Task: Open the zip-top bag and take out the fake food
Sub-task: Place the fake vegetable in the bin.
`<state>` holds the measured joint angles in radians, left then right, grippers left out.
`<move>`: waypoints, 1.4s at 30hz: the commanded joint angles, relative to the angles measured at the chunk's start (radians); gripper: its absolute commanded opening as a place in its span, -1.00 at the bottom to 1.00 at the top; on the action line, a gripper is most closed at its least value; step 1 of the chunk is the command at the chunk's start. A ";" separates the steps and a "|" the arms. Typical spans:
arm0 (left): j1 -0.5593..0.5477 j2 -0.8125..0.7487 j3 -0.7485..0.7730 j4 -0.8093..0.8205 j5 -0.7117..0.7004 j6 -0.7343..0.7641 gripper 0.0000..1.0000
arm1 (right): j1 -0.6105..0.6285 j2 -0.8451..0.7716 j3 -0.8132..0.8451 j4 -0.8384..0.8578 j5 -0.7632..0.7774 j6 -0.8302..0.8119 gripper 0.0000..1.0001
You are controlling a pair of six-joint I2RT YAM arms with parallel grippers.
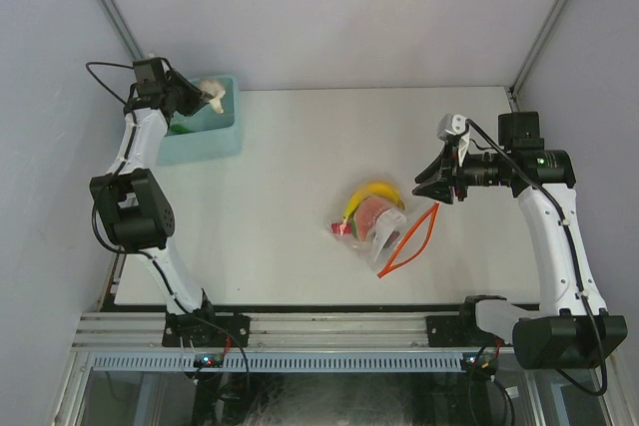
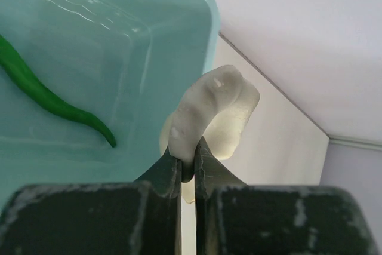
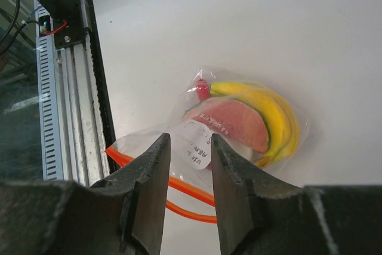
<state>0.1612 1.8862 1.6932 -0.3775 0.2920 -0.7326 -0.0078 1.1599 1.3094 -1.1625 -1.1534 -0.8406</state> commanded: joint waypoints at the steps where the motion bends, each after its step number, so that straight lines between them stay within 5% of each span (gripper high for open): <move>1: 0.014 0.047 0.121 -0.050 -0.059 0.044 -0.85 | -0.010 -0.009 -0.005 0.026 -0.011 0.015 -0.34; 7: 0.017 0.133 0.246 -0.120 -0.103 0.056 -0.35 | -0.017 -0.014 -0.008 0.023 -0.010 0.012 -0.34; 9: 0.016 0.158 0.288 -0.146 -0.110 0.084 0.01 | -0.019 -0.015 -0.008 0.022 -0.009 0.012 -0.34; 11: 0.016 0.169 0.308 -0.154 -0.121 0.093 0.93 | -0.021 -0.017 -0.007 0.020 -0.008 0.010 -0.34; 12: 0.015 0.168 0.315 -0.153 -0.129 0.096 1.00 | -0.023 -0.018 -0.008 0.019 -0.006 0.010 -0.34; 23: 0.016 0.038 0.248 -0.105 -0.156 0.184 0.99 | -0.028 -0.019 -0.009 0.006 -0.009 -0.003 -0.34; 42: -0.097 -0.562 -0.354 0.328 -0.126 0.465 1.00 | -0.022 -0.041 -0.008 -0.137 -0.041 -0.203 -0.33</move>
<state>0.0895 1.4448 1.4178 -0.2123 0.1596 -0.3565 -0.0322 1.1431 1.3022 -1.2507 -1.1618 -0.9546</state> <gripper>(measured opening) 0.998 0.331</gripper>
